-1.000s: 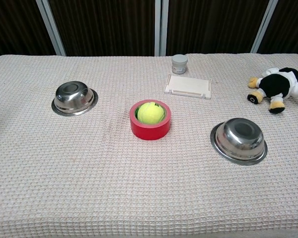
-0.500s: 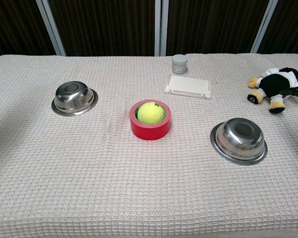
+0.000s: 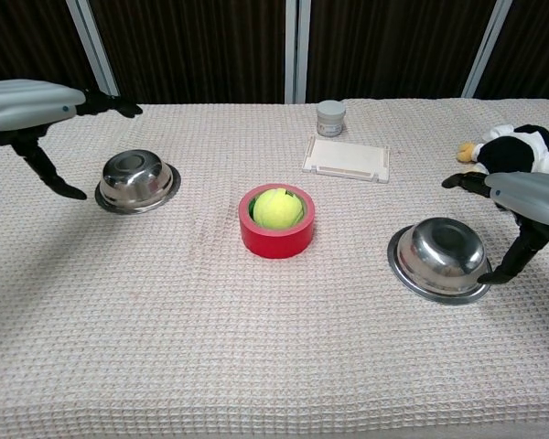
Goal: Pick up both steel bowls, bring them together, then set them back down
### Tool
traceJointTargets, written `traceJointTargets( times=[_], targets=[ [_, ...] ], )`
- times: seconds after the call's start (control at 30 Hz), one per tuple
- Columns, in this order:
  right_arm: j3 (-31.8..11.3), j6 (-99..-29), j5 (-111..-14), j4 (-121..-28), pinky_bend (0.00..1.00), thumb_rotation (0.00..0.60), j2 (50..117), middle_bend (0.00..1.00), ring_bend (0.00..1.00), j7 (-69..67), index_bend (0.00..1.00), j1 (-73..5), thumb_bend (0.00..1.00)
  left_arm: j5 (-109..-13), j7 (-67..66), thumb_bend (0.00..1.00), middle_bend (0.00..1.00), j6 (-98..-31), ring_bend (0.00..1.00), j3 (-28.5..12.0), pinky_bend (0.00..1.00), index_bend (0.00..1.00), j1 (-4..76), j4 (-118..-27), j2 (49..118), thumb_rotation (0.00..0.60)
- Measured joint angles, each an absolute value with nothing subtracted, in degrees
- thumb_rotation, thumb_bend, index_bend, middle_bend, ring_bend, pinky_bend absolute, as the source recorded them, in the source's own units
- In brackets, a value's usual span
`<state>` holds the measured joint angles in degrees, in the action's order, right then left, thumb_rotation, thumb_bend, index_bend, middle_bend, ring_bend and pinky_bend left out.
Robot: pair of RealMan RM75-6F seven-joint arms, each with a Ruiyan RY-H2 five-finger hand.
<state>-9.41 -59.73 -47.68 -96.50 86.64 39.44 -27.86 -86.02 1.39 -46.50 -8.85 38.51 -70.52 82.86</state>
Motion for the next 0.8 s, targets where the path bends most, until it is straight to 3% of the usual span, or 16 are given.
traceJointTargets(
  times=[0.5,0.8],
  targets=[
    [-9.15,-56.3,-44.51,-94.94,0.06,0.6,86.28,0.0,0.0,33.69,0.0,-30.48,0.01,-84.53,13.48,0.0,0.06,-34.86,0.0,-6.88,0.15,0.1,47.99,-54.66,90.21,0.6],
    [-8.13,-54.42,-41.03,-94.39,0.07,0.6,86.08,0.0,0.0,33.39,0.0,-33.3,0.02,-86.05,21.09,0.0,0.06,-33.37,0.0,-3.87,0.15,0.1,50.09,-48.76,93.36,0.6]
  ],
)
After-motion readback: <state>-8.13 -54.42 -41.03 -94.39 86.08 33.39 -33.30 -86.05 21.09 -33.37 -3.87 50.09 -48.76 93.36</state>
